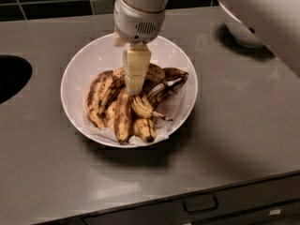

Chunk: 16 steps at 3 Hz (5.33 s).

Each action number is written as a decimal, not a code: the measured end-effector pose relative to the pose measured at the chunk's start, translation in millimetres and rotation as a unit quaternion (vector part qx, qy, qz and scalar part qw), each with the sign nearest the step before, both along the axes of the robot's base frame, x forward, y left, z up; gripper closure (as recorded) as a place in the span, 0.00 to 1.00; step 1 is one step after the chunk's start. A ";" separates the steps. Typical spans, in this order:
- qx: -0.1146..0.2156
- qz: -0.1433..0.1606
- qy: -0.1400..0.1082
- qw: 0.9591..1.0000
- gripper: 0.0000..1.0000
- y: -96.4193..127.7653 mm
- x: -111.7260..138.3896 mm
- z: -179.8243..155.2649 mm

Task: Pick banana from white bowl

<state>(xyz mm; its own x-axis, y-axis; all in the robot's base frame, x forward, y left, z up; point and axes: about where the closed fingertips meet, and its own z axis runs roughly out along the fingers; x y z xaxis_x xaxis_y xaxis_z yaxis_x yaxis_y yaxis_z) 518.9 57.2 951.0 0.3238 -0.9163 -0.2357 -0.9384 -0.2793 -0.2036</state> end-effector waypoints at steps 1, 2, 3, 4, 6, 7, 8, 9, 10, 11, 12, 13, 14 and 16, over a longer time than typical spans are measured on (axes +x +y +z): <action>0.000 0.000 0.000 1.000 0.19 0.0 0.1 -0.2; -0.001 0.004 0.002 1.000 0.23 5.5 3.1 0.3; 0.026 0.008 -0.004 1.000 0.21 11.0 3.9 8.7; 0.042 0.014 0.000 0.999 0.19 16.6 2.2 11.7; 0.050 0.011 0.015 0.999 0.20 18.9 2.0 4.5; 0.035 -0.001 0.018 0.999 0.20 16.2 2.3 0.2; 0.016 -0.016 0.022 1.000 0.20 10.3 1.2 -4.5; 0.007 -0.024 0.024 0.999 0.20 6.4 0.5 -7.5; 0.003 -0.026 0.025 0.999 0.20 7.2 5.5 -10.5; 0.013 -0.019 0.027 0.999 0.21 10.9 11.6 -11.6; 0.017 -0.015 0.028 0.999 0.23 13.5 15.6 -12.2; 0.017 -0.015 0.028 0.999 0.42 13.5 15.5 -12.2; 0.021 -0.014 0.029 0.999 0.65 11.5 12.4 -12.7; 0.021 -0.014 0.029 0.999 1.00 11.4 12.3 -12.7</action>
Offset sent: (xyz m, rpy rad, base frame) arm 0.0040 0.0069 -0.0002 -0.0190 0.0236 0.0162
